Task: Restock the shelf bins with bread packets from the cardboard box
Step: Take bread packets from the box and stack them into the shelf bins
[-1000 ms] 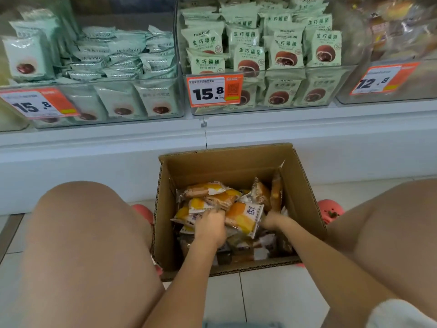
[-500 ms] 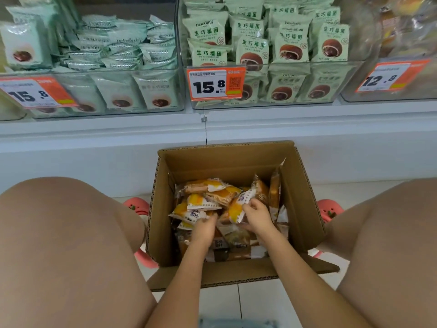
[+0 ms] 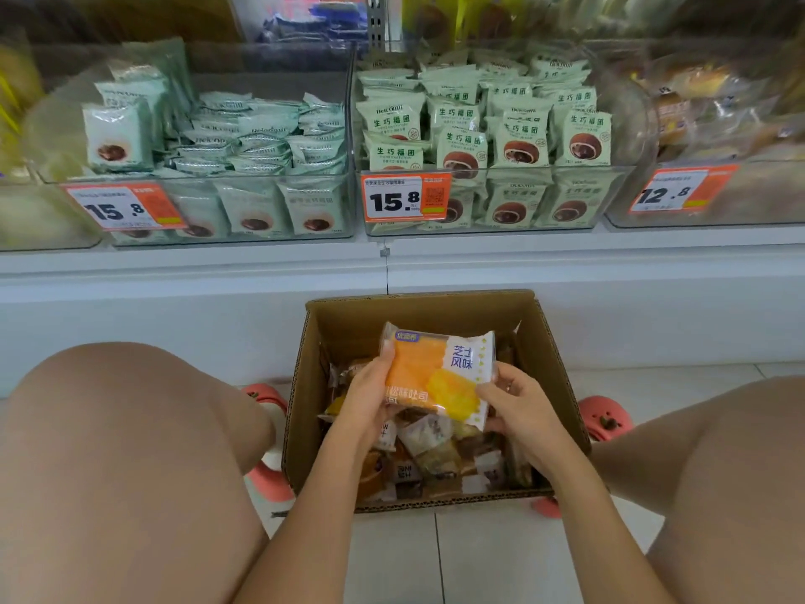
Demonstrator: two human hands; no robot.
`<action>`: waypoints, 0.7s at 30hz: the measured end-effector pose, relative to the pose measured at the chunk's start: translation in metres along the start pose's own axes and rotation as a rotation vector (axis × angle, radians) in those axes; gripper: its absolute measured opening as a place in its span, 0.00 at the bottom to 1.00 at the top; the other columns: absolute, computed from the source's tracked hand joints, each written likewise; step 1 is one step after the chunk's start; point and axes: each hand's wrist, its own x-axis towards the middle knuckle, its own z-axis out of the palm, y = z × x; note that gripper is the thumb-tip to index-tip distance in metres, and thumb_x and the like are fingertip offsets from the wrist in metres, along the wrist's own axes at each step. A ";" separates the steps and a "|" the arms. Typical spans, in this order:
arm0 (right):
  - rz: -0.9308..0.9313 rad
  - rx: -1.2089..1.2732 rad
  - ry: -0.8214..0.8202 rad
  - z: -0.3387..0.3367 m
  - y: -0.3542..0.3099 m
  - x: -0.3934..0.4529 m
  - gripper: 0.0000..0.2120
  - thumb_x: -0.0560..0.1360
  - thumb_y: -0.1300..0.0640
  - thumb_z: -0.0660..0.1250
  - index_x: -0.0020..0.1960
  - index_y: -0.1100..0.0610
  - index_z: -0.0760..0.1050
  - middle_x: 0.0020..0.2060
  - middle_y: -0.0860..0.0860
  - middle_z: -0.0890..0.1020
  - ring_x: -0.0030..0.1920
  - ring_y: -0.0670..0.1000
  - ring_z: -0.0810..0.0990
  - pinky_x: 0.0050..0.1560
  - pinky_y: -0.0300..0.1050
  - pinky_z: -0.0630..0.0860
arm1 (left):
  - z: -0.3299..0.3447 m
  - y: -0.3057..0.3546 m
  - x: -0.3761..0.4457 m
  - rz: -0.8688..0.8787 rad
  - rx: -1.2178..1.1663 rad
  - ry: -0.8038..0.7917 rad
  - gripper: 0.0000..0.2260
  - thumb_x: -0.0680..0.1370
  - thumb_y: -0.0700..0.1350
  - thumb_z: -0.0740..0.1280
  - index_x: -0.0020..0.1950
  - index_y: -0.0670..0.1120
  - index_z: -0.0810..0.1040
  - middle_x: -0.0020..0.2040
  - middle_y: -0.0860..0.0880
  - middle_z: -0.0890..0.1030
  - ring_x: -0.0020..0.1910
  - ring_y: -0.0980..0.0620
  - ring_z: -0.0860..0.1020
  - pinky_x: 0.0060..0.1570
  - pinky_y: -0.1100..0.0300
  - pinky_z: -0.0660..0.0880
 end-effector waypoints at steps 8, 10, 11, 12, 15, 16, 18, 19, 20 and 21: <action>-0.047 0.149 0.198 0.008 0.008 0.000 0.07 0.80 0.53 0.61 0.53 0.53 0.75 0.50 0.54 0.83 0.48 0.53 0.84 0.43 0.49 0.82 | 0.021 0.027 -0.021 0.482 0.410 0.066 0.21 0.83 0.54 0.52 0.41 0.43 0.75 0.32 0.50 0.76 0.31 0.58 0.75 0.37 0.64 0.71; -0.046 0.147 0.204 0.010 0.007 -0.001 0.08 0.80 0.55 0.60 0.56 0.54 0.75 0.50 0.55 0.83 0.48 0.54 0.84 0.41 0.45 0.82 | 0.030 0.032 -0.025 0.639 0.453 0.068 0.19 0.83 0.50 0.53 0.35 0.46 0.71 0.27 0.54 0.72 0.26 0.61 0.69 0.31 0.67 0.67; -0.067 0.157 0.204 0.010 0.004 -0.001 0.08 0.80 0.55 0.60 0.56 0.54 0.75 0.50 0.55 0.83 0.48 0.55 0.84 0.41 0.46 0.82 | 0.032 0.034 -0.027 0.679 0.439 0.067 0.19 0.83 0.49 0.54 0.35 0.45 0.70 0.26 0.54 0.71 0.26 0.60 0.68 0.31 0.66 0.66; -0.111 0.171 0.207 0.009 -0.001 -0.001 0.07 0.80 0.56 0.59 0.55 0.52 0.75 0.50 0.54 0.83 0.48 0.55 0.84 0.43 0.47 0.82 | 0.031 0.036 -0.029 0.703 0.405 0.067 0.18 0.83 0.48 0.54 0.36 0.43 0.71 0.26 0.54 0.70 0.26 0.60 0.67 0.30 0.65 0.65; -0.276 0.254 0.206 0.000 -0.025 0.000 0.08 0.80 0.57 0.59 0.53 0.50 0.77 0.51 0.52 0.83 0.51 0.52 0.83 0.47 0.48 0.82 | 0.028 0.053 -0.034 0.730 0.333 0.037 0.19 0.83 0.48 0.54 0.38 0.40 0.73 0.27 0.49 0.71 0.27 0.58 0.67 0.31 0.64 0.65; -0.302 0.286 0.196 -0.003 -0.032 0.001 0.09 0.80 0.56 0.58 0.53 0.49 0.77 0.52 0.52 0.83 0.51 0.52 0.83 0.48 0.48 0.82 | 0.029 0.060 -0.035 0.731 0.360 0.005 0.19 0.83 0.49 0.54 0.41 0.39 0.76 0.30 0.43 0.74 0.30 0.55 0.69 0.34 0.62 0.67; -0.325 0.298 0.174 -0.006 -0.040 0.003 0.10 0.80 0.52 0.57 0.55 0.46 0.76 0.52 0.51 0.83 0.52 0.50 0.82 0.48 0.47 0.81 | 0.031 0.068 -0.037 0.730 0.392 -0.063 0.18 0.83 0.49 0.53 0.52 0.42 0.80 0.41 0.38 0.81 0.38 0.51 0.75 0.42 0.57 0.72; -0.337 0.287 0.170 -0.004 -0.042 0.003 0.11 0.80 0.51 0.56 0.54 0.46 0.76 0.51 0.50 0.83 0.50 0.48 0.82 0.47 0.46 0.81 | 0.033 0.068 -0.038 0.719 0.379 -0.076 0.16 0.83 0.49 0.53 0.56 0.47 0.80 0.45 0.42 0.82 0.41 0.51 0.77 0.44 0.57 0.74; -0.348 0.281 0.184 0.000 -0.043 0.003 0.11 0.80 0.50 0.55 0.53 0.46 0.77 0.48 0.49 0.84 0.48 0.47 0.82 0.45 0.44 0.80 | 0.034 0.067 -0.039 0.705 0.359 -0.071 0.16 0.83 0.50 0.53 0.58 0.52 0.80 0.46 0.45 0.83 0.43 0.51 0.78 0.45 0.57 0.75; -0.357 0.279 0.213 0.004 -0.043 0.003 0.12 0.81 0.51 0.55 0.52 0.48 0.78 0.45 0.48 0.84 0.46 0.47 0.82 0.43 0.43 0.80 | 0.034 0.063 -0.039 0.692 0.336 -0.057 0.16 0.83 0.51 0.52 0.58 0.55 0.79 0.47 0.46 0.83 0.43 0.51 0.79 0.45 0.55 0.76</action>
